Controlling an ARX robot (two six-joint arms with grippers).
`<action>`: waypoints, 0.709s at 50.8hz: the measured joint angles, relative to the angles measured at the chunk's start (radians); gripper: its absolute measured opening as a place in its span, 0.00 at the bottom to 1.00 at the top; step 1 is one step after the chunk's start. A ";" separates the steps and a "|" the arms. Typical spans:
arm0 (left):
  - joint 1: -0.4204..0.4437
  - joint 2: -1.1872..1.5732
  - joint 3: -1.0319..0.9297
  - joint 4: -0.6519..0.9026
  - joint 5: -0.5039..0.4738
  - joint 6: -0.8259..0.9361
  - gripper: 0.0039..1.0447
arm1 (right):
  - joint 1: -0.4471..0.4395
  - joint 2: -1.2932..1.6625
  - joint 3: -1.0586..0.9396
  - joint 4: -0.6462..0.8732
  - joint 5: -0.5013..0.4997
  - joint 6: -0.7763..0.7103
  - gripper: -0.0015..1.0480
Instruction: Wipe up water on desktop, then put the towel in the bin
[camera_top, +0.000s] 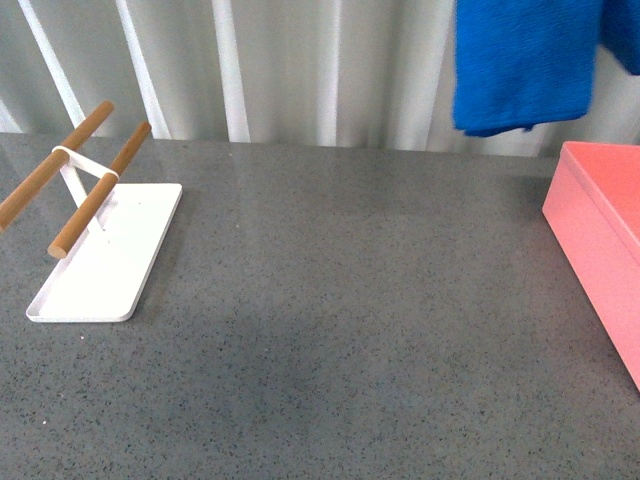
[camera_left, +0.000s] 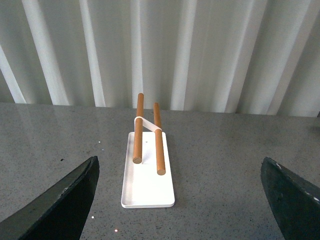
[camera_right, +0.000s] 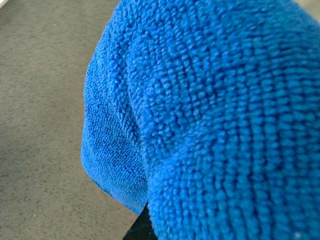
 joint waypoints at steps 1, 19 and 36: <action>0.000 0.000 0.000 0.000 0.000 0.000 0.94 | -0.006 -0.006 0.000 -0.003 0.011 0.005 0.05; 0.000 0.000 0.000 0.000 0.000 0.000 0.94 | -0.229 -0.123 -0.138 0.021 0.206 0.052 0.05; 0.000 0.000 0.000 0.000 0.000 0.000 0.94 | -0.338 -0.098 -0.258 0.099 0.185 0.080 0.05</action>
